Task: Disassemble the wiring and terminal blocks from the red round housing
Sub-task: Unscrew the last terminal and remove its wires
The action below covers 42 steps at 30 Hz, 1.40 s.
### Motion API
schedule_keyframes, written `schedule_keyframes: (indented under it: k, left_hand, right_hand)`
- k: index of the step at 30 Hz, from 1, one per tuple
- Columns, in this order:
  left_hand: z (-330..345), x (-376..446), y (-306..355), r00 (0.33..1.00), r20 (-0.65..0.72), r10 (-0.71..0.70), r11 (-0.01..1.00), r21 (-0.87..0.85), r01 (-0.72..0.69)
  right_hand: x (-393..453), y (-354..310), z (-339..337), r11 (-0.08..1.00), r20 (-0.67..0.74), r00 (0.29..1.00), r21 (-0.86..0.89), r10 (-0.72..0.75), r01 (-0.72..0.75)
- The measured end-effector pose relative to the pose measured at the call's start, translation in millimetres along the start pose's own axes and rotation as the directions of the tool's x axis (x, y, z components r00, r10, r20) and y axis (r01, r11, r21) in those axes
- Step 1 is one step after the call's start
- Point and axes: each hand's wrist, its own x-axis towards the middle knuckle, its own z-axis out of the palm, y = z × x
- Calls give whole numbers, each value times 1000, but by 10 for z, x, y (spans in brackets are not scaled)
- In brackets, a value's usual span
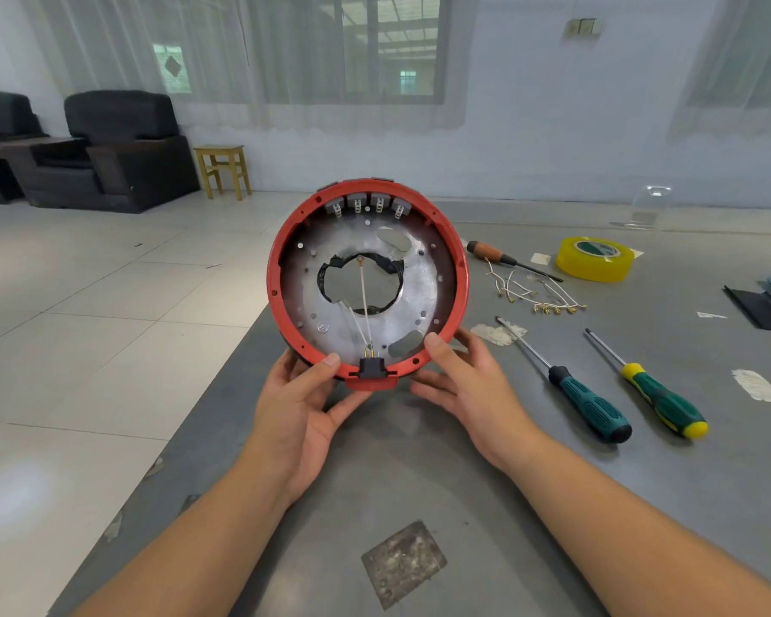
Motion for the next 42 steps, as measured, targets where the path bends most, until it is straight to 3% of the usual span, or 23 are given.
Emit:
schedule_keyframes:
  k: [7, 11, 15, 20, 23, 25, 26, 27, 29, 30, 31, 32, 34, 37, 39, 42]
  left_hand:
    - [111, 149, 36, 994, 106, -36, 992, 126, 23]
    - [278, 365, 48, 986, 133, -103, 993, 77, 94]
    - [357, 484, -75, 990, 2, -144, 990, -4, 144]
    - [232, 479, -206, 989, -39, -144, 979, -154, 137]
    - [198, 477, -184, 993, -67, -99, 980, -178, 86]
    - [175, 476, -159, 992, -96, -78, 980, -191, 59]
    - [159, 483, -142, 991, -114, -68, 979, -197, 44]
    - [146, 490, -125, 989, -133, -59, 978, -205, 31]
    - [132, 499, -105, 986, -158, -50, 975, -221, 14]
    - [134, 497, -104, 986, -162, -50, 975, -223, 12]
    - [137, 491, -105, 985, -162, -49, 975, -222, 12]
    - [140, 486, -106, 986, -162, -47, 975, -221, 11]
    - [150, 475, -104, 986, -160, -44, 974, -226, 7]
    - [165, 458, -104, 987, -153, -47, 974, -226, 12]
    - [166, 448, -109, 988, -149, -49, 976, -219, 16]
    - [154, 447, -117, 988, -143, -52, 976, -218, 20]
  right_hand:
    - [137, -19, 18, 989, -13, 998, 137, -60, 61]
    - [346, -78, 32, 984, -91, 993, 156, -77, 90]
    - [454, -24, 37, 992, -81, 992, 77, -93, 99]
    - [483, 67, -7, 992, -26, 993, -53, -117, 116]
    - [451, 97, 31, 948, 1, 983, -266, -183, 176]
    - [417, 130, 3, 862, 2, 967, -453, -255, 228]
    - [386, 130, -33, 775, 26, 952, -574, -304, 263]
    - [350, 125, -93, 623, 80, 928, -720, -364, 307]
    - [282, 92, -261, 73, 287, 816, -926, -502, 370]
    - [253, 59, -357, -189, 413, 734, -909, -539, 372]
    - [220, 13, -445, -351, 480, 684, -875, -549, 333]
    - [179, -48, -504, -432, 477, 683, -865, -553, 255]
    - [109, -172, -564, -472, 314, 765, -881, -563, 14]
    - [87, -306, -632, -452, 4, 853, -850, -521, -272]
    - [96, -344, -680, -437, -151, 890, -828, -429, -351]
    - [120, -340, -742, -412, -244, 911, -831, -332, -373]
